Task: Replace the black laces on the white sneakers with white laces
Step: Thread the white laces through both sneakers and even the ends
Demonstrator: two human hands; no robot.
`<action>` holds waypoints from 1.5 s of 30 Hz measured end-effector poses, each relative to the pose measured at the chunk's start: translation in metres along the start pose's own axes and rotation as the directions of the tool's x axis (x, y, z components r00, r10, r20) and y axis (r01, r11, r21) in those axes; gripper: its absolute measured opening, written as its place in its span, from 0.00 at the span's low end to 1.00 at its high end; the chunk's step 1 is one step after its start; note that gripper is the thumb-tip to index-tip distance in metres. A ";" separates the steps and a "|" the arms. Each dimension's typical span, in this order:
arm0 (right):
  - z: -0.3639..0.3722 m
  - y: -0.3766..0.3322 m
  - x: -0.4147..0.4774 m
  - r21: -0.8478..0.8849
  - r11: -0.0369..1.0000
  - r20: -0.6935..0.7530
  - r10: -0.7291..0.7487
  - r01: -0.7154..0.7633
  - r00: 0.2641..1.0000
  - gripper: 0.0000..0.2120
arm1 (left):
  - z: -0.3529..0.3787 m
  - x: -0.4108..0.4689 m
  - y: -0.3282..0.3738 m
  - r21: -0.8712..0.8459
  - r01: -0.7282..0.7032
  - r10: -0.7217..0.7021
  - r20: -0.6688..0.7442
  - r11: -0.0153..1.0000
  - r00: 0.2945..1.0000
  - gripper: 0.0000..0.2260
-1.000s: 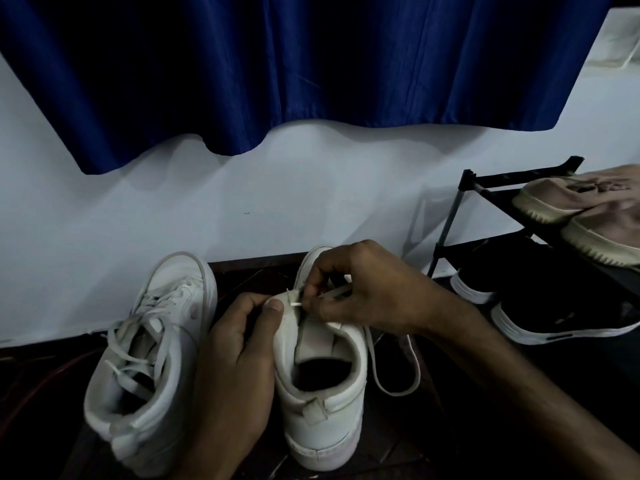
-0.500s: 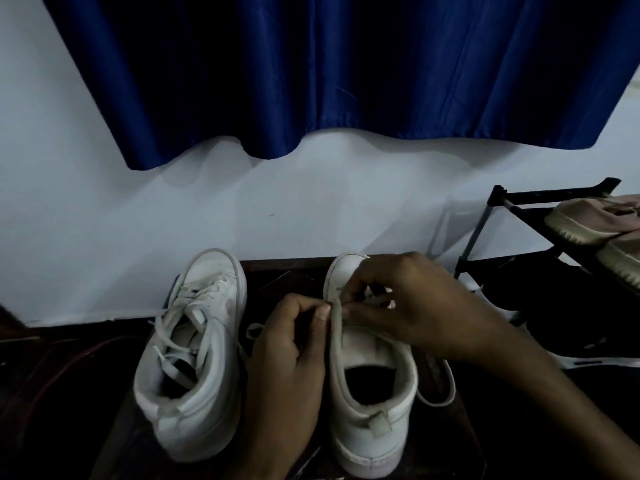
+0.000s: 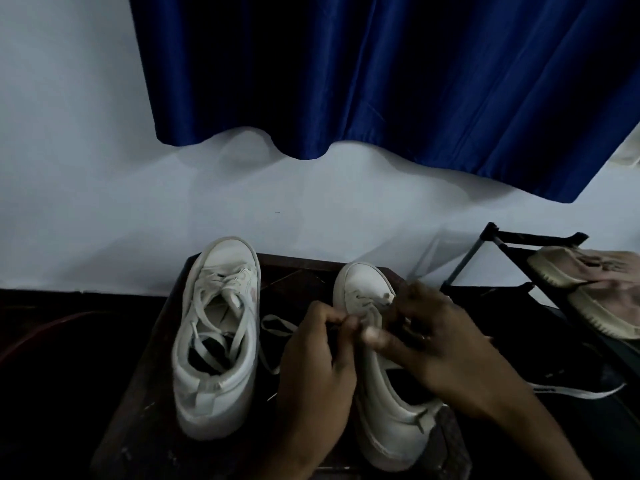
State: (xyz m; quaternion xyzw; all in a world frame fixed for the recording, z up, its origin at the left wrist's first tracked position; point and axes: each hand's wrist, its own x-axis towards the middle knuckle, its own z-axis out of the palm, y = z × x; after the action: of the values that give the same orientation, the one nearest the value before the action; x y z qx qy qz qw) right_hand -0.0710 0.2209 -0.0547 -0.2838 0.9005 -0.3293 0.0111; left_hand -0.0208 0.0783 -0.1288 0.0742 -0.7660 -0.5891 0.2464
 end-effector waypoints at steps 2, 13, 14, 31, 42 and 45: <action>0.007 0.003 -0.002 -0.005 1.000 -0.048 0.013 -0.013 0.999 0.16 | -0.005 0.000 -0.001 -0.187 0.148 -0.144 0.036 0.971 0.989 0.07; 0.026 0.007 -0.010 -0.109 0.994 -0.377 -0.047 0.006 0.925 0.17 | -0.031 0.012 0.037 -0.855 0.214 -0.360 0.033 0.473 0.932 0.08; 0.026 0.006 -0.010 -0.082 0.997 -0.372 -0.026 -0.004 0.928 0.17 | -0.033 0.015 0.039 -0.873 0.204 -0.353 0.039 0.444 0.935 0.08; 0.029 0.014 -0.009 0.030 0.999 -0.392 -0.020 0.035 0.920 0.14 | -0.060 0.020 0.059 -0.597 -0.007 -0.015 -0.031 0.802 0.999 0.06; 0.030 0.016 -0.008 0.071 0.997 -0.359 0.017 0.009 0.933 0.15 | -0.043 -0.002 0.030 0.379 -0.227 0.102 0.323 0.897 0.941 0.19; 0.029 0.014 -0.009 0.062 0.998 -0.357 0.017 0.005 0.934 0.15 | -0.032 -0.001 0.020 0.463 -0.286 0.144 0.318 0.839 0.937 0.13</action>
State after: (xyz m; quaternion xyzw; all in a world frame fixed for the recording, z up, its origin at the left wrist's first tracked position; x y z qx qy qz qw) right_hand -0.0644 0.2169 -0.0875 -0.2161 0.8778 -0.4029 -0.1429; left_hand -0.0022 0.0569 -0.1047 -0.0326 -0.9223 -0.3422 0.1767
